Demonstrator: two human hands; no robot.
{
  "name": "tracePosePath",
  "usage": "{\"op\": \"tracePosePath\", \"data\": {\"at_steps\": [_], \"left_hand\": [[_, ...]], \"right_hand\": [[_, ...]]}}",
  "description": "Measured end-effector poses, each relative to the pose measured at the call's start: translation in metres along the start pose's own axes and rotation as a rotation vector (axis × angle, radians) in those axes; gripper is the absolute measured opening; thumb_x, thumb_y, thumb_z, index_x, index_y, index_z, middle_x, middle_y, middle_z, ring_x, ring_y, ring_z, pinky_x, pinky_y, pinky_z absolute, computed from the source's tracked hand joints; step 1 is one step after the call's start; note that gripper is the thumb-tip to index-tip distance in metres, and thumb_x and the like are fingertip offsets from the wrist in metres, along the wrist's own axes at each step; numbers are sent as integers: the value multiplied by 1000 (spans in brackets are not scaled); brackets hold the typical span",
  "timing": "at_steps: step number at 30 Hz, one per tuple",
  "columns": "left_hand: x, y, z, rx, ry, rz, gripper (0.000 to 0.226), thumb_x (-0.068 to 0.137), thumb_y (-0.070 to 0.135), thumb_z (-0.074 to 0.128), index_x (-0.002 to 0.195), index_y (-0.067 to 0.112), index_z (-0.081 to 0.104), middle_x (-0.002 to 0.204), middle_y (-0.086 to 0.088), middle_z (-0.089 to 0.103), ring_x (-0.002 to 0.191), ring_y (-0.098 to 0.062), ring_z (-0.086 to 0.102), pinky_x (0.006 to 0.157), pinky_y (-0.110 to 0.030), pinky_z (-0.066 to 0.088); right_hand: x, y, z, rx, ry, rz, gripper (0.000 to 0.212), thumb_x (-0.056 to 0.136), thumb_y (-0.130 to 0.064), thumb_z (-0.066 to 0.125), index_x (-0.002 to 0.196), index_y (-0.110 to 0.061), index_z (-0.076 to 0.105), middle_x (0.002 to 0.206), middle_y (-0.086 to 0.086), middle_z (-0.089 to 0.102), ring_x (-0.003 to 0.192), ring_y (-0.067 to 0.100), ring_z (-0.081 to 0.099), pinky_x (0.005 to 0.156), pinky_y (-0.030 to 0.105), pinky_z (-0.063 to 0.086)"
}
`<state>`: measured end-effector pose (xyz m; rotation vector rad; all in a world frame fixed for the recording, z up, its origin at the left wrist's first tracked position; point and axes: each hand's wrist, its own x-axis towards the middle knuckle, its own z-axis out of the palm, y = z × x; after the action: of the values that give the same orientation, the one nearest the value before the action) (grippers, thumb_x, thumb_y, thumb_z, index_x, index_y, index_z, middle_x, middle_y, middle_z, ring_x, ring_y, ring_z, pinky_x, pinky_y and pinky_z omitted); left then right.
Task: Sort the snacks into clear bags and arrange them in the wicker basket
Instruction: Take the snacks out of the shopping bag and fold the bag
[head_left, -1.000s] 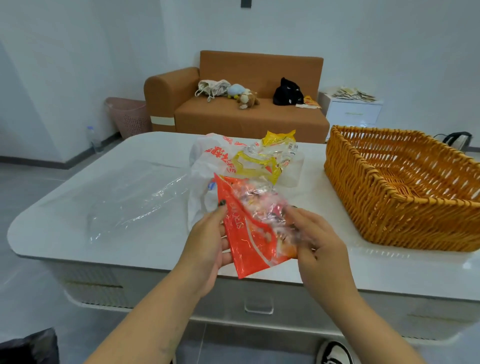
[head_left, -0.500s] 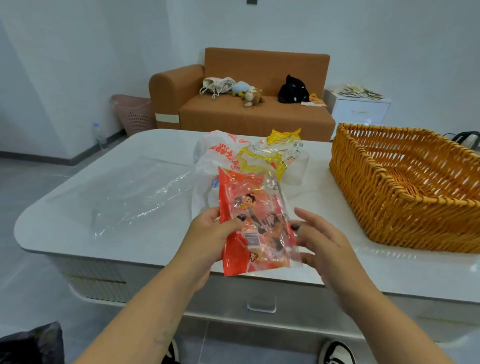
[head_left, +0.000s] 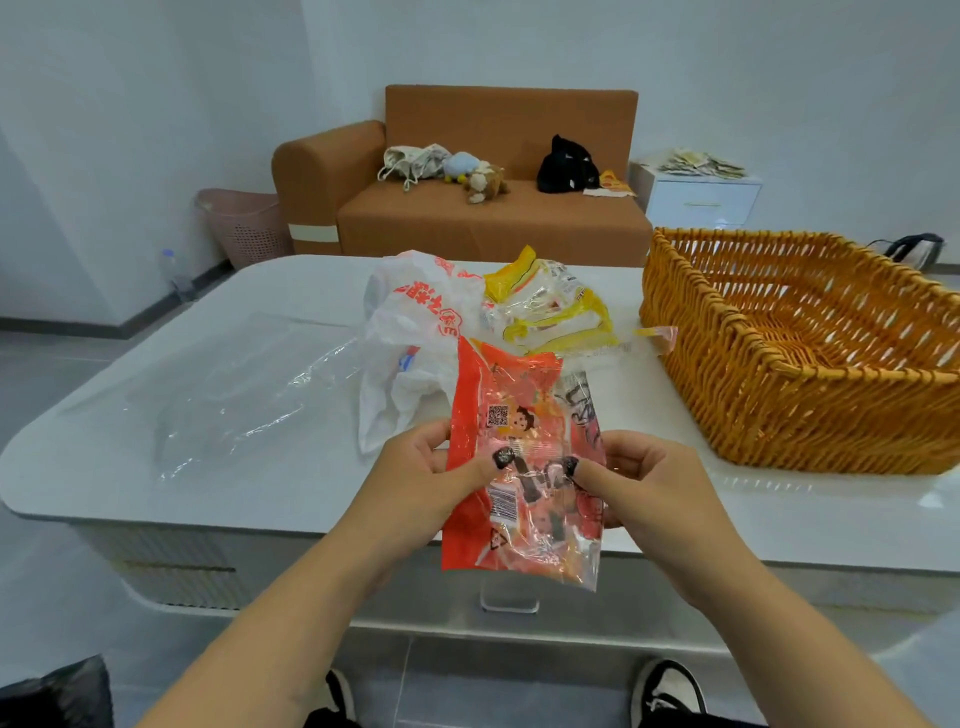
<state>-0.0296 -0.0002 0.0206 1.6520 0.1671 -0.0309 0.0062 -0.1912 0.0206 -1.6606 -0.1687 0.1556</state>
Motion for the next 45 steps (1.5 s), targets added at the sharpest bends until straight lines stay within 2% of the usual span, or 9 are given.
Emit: {"op": "tracePosePath", "data": {"at_steps": [7, 12, 17, 22, 29, 33, 37, 40, 45], "left_hand": [[1, 7, -3, -57, -39, -29, 18, 95, 18, 60, 108, 27, 68, 91, -5, 77, 72, -21, 73, 62, -33, 58], [-1, 6, -5, -270, -117, -79, 33, 88, 15, 61, 119, 25, 67, 112, -13, 72, 101, -36, 67, 94, -54, 51], [-4, 7, -4, -458, -179, -98, 42, 76, 12, 62, 116, 17, 70, 115, -12, 71, 100, -30, 71, 88, -47, 56], [2, 2, -8, -527, -169, -128, 36, 75, 4, 57, 107, 7, 74, 119, -22, 67, 121, -45, 55, 108, -61, 36], [1, 2, -13, -478, -218, -174, 36, 70, 13, 42, 73, 7, 77, 78, -17, 70, 63, -26, 65, 60, -35, 56], [-2, 6, -16, -407, -236, -213, 49, 84, 45, 46, 79, 6, 75, 78, -19, 68, 59, -25, 65, 54, -29, 54], [-5, 5, -12, -174, -229, -183, 18, 70, 37, 71, 66, 19, 67, 74, -9, 63, 61, -17, 61, 57, -27, 54], [-1, 0, -14, -123, -156, -162, 7, 76, 15, 75, 78, 19, 71, 79, -10, 67, 65, -17, 63, 60, -29, 53], [1, -2, -17, 38, 24, -108, 49, 85, 17, 74, 125, 34, 51, 110, -6, 70, 88, -20, 73, 77, -35, 60]], "right_hand": [[5, -4, -17, 219, -184, 165, 18, 89, -2, 59, 100, -5, 72, 94, 15, 74, 67, 19, 68, 52, 27, 54], [7, -4, -22, 377, -272, 284, 27, 81, -4, 61, 107, -4, 70, 108, 18, 71, 83, 28, 69, 74, 37, 57], [9, 1, -19, 447, -340, 289, 44, 68, -17, 82, 110, -7, 71, 118, 21, 66, 102, 34, 64, 90, 43, 47], [13, -2, -17, 521, -415, 254, 33, 81, 4, 56, 110, -1, 70, 118, 24, 65, 96, 33, 69, 83, 40, 57], [15, 1, -24, 453, -483, 165, 33, 74, 13, 64, 103, 0, 73, 104, 21, 70, 90, 30, 71, 71, 37, 60], [10, -3, -23, 155, -417, 13, 10, 79, -28, 72, 73, -23, 80, 87, -3, 76, 83, 14, 71, 67, 19, 55], [12, 7, -22, 95, -363, 102, 27, 88, 10, 52, 93, -2, 75, 100, 15, 73, 93, 29, 70, 79, 33, 58], [15, 15, -21, 220, -349, 94, 31, 90, -11, 51, 115, -5, 68, 113, 16, 69, 102, 34, 68, 80, 40, 58], [19, 14, -14, 327, -273, 215, 46, 83, -48, 60, 116, -18, 69, 117, 13, 67, 98, 36, 68, 78, 49, 57]]}}
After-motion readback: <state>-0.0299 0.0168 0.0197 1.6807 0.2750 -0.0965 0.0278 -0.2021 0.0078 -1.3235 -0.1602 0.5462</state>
